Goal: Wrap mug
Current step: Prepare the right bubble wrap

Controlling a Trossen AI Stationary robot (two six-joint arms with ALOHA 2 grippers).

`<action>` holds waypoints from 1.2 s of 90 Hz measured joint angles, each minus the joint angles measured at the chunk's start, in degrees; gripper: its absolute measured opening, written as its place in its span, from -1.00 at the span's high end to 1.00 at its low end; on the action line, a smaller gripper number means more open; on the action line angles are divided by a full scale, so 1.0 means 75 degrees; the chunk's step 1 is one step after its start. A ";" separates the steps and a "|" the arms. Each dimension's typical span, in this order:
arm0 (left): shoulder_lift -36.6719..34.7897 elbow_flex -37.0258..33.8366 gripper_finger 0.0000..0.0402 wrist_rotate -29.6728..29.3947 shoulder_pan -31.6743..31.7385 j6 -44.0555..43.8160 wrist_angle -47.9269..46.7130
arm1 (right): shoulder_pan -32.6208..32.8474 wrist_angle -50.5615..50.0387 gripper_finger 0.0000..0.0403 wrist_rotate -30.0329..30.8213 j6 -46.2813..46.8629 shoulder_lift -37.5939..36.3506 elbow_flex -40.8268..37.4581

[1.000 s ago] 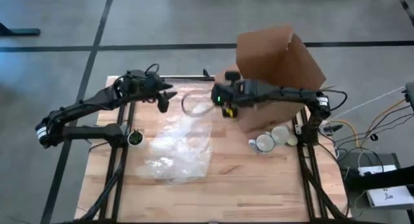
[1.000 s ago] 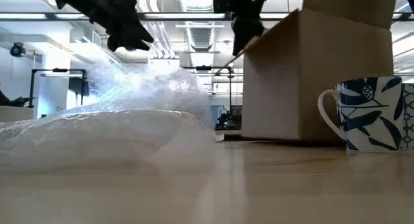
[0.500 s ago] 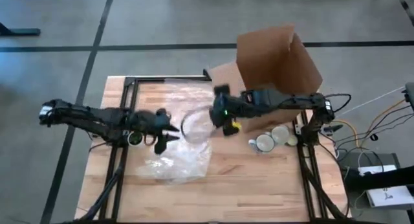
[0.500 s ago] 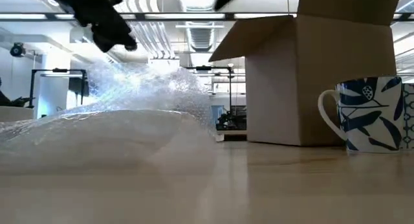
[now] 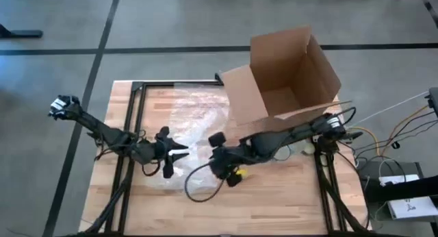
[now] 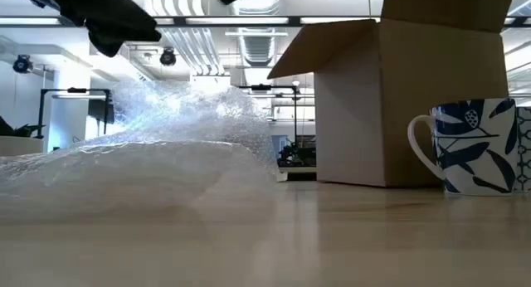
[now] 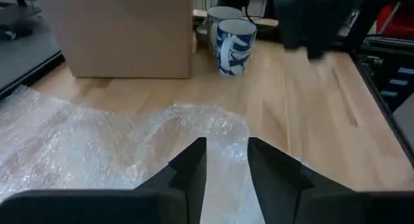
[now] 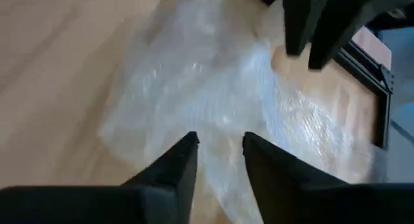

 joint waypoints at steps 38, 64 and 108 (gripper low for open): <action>0.0240 -0.0704 0.51 0.0053 0.0011 0.0230 0.0126 | -0.0591 0.0885 0.45 0.0034 0.1929 0.1414 -0.0012; 0.0110 -0.0704 0.52 -0.0936 0.0020 0.0856 0.0164 | -0.0875 0.1413 0.73 -0.2148 0.2468 0.1862 0.0213; -0.0061 -0.0704 0.62 -0.1383 0.0023 0.1229 0.0184 | -0.0844 0.0597 1.00 0.1824 0.1741 0.0076 0.0385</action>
